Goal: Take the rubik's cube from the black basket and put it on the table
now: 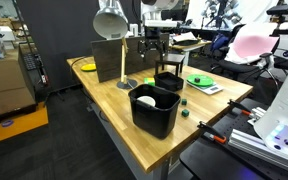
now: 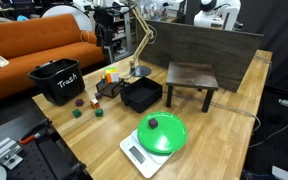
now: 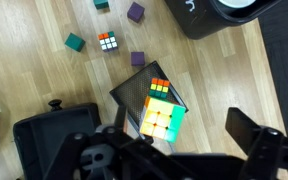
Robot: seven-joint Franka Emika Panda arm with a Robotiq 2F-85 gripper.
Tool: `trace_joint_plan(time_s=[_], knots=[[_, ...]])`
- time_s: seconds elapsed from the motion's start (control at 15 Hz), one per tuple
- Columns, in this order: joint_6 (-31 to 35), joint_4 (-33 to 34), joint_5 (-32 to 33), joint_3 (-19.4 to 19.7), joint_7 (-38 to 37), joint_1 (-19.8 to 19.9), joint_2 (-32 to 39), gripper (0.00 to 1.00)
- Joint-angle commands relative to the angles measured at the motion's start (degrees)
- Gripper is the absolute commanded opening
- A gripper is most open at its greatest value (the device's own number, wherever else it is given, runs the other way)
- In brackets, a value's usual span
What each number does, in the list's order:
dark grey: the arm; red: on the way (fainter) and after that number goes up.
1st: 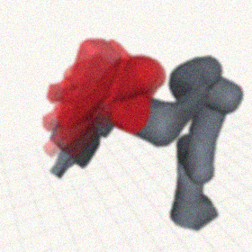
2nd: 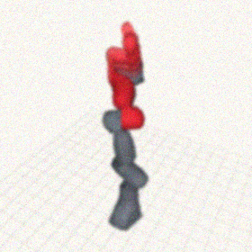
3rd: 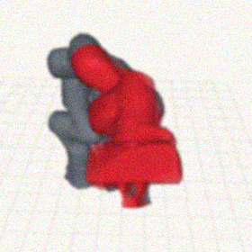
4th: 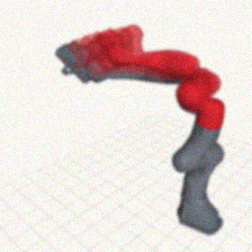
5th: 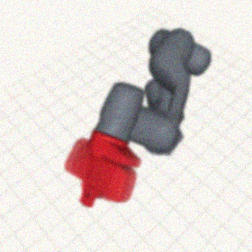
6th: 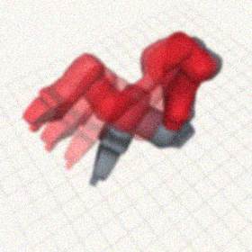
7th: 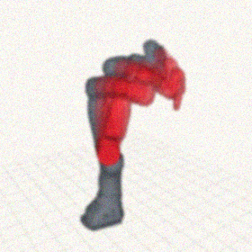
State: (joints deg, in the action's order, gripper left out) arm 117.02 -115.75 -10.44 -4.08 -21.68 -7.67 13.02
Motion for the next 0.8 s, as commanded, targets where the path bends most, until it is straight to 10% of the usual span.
trace_joint_plan(time_s=[0.0, 0.73], knots=[[-0.2, 0.1, 0.0, -0.1, 0.0, 0.1, 0.0, 1.00], [2.0, 4.2, 3.9, -0.1, -12.2, -2.5, 7.7, 1.00]])
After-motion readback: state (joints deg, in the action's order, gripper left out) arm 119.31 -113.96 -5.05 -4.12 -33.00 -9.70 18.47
